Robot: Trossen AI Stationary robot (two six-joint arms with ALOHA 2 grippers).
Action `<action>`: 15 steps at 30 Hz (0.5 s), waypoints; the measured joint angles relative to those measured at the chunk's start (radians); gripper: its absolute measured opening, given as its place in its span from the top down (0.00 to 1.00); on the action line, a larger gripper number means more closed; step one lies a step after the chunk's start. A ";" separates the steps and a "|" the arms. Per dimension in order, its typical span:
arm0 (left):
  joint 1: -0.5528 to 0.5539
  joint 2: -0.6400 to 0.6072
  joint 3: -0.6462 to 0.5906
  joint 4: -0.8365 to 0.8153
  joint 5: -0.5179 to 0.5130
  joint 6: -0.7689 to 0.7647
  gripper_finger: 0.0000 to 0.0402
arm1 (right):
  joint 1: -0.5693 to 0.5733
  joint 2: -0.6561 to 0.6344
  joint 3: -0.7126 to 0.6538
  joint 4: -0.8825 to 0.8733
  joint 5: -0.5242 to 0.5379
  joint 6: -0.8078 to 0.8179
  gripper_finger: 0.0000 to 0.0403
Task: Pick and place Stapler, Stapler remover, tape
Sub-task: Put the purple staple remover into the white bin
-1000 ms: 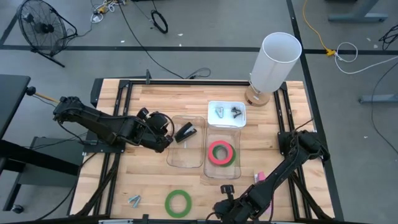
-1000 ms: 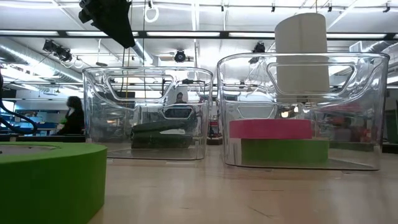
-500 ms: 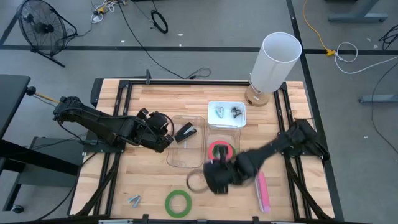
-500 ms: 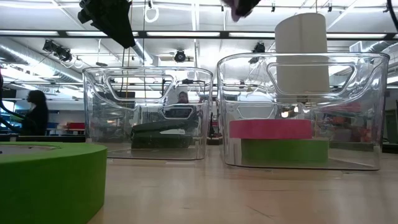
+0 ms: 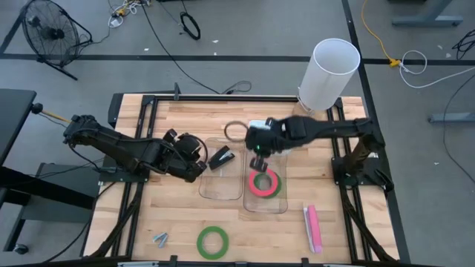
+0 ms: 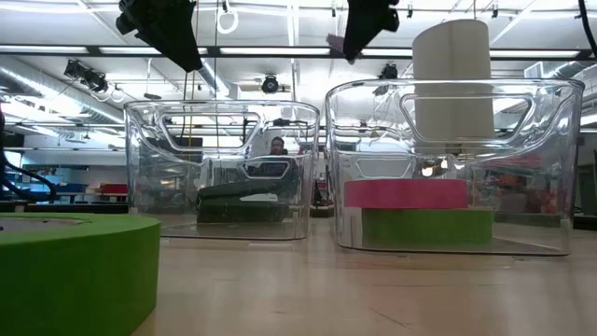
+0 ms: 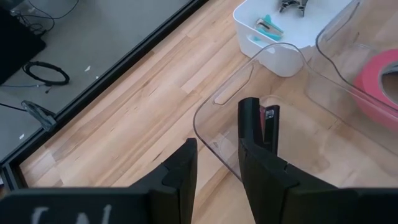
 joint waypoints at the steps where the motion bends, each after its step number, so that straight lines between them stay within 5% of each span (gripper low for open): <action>1: -0.004 0.000 0.000 0.000 0.000 0.000 0.70 | -0.023 -0.002 0.000 -0.004 -0.014 -0.002 0.94; 15: -0.055 0.000 0.000 -0.019 -0.002 0.002 0.70 | -0.260 -0.007 -0.044 0.004 -0.121 -0.014 0.94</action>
